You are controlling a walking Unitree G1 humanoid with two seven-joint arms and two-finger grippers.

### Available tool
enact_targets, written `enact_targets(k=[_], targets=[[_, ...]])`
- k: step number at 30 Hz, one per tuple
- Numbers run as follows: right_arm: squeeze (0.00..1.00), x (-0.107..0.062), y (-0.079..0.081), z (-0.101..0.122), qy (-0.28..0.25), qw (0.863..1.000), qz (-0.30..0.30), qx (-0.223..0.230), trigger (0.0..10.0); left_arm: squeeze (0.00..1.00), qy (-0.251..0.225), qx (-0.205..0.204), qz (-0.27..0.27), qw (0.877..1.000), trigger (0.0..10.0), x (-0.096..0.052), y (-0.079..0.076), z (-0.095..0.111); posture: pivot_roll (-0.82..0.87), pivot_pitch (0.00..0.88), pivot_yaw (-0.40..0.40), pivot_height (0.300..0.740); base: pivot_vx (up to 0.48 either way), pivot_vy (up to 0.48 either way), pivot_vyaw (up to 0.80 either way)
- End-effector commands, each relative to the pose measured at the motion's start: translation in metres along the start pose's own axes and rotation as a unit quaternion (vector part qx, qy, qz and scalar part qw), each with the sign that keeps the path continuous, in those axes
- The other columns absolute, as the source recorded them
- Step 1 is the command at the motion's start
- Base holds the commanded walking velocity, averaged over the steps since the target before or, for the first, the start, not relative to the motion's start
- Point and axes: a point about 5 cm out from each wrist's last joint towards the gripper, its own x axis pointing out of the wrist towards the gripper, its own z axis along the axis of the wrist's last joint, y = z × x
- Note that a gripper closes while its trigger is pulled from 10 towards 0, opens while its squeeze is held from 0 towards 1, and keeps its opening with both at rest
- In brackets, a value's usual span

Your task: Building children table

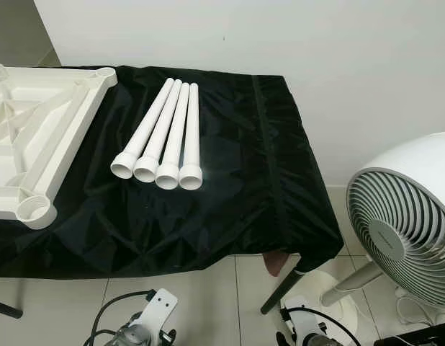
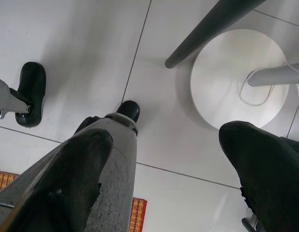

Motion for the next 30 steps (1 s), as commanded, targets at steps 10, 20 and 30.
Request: enact_targets(k=[10, 20, 30], targets=[[0.00, -0.010, 0.016, -0.038, 0.028, 0.996, 0.000, 0.088, 10.0, 0.00, -0.030, -0.086, 0.039, 0.995, 10.0, -0.005, 0.007, -0.012, -0.12, 0.000, 0.057, 0.740, 0.000, 0.000, 0.00], [0.00, -0.009, 0.017, -0.034, 0.026, 0.995, 0.010, 0.094, 10.0, 0.00, -0.039, -0.109, 0.070, 0.991, 10.0, -0.006, 0.021, -0.004, -0.09, 0.000, 0.047, 0.740, 0.000, 0.000, 0.00], [0.00, -0.005, -0.004, -0.013, -0.002, 0.999, 0.023, 0.027, 10.0, 0.00, -0.055, -0.036, 0.038, 0.997, 10.0, -0.004, 0.021, 0.010, -0.08, 0.000, 0.029, 0.740, 0.000, 0.000, 0.00]])
